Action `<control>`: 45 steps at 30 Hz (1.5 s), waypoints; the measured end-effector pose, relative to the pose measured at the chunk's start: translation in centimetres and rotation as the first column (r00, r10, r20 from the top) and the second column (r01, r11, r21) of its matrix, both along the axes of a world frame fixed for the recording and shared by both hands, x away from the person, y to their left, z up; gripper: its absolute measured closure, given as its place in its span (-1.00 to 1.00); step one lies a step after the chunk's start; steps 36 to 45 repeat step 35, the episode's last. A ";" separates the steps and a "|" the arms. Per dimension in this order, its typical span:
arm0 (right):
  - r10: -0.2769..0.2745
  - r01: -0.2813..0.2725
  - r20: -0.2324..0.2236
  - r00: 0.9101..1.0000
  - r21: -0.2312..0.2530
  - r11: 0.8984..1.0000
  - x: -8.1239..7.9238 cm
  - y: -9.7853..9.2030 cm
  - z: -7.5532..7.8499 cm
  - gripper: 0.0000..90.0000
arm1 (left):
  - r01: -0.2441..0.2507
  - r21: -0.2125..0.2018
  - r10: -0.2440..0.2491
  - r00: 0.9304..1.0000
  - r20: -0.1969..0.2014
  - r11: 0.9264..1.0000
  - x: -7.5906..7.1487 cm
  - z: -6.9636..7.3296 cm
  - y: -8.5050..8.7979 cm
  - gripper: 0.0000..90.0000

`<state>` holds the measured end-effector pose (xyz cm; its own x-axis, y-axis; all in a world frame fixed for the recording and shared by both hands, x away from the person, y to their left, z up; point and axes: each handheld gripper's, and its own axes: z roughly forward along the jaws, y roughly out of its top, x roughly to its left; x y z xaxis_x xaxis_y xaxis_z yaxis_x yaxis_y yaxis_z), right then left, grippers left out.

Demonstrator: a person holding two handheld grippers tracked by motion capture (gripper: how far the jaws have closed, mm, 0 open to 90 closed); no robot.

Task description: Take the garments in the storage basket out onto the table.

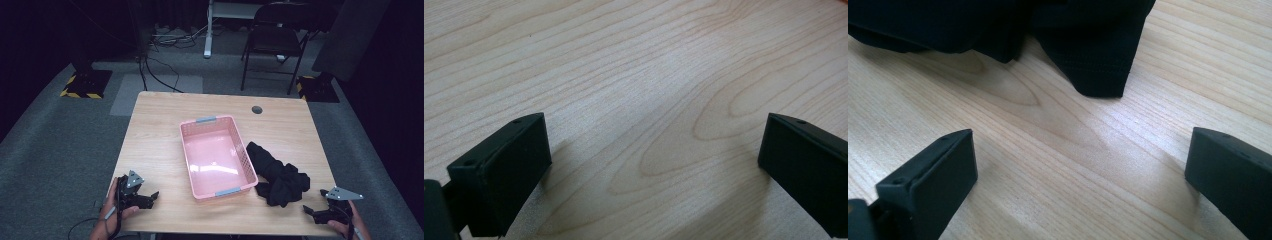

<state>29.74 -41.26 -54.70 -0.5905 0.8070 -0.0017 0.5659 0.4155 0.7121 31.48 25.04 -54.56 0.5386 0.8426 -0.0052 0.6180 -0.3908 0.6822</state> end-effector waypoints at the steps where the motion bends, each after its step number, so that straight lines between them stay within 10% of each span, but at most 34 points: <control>1: 0.000 0.000 0.000 1.000 0.000 1.000 0.0 0.0 0.0 -0.99 | -0.001 0.001 0.001 1.000 0.000 1.000 0.0 0.0 0.0 -1.00; 45: -0.009 0.009 0.000 1.000 0.000 1.000 0.0 0.0 0.0 -0.99 | -0.001 0.001 0.001 1.000 -0.001 1.000 0.0 0.0 0.0 -1.00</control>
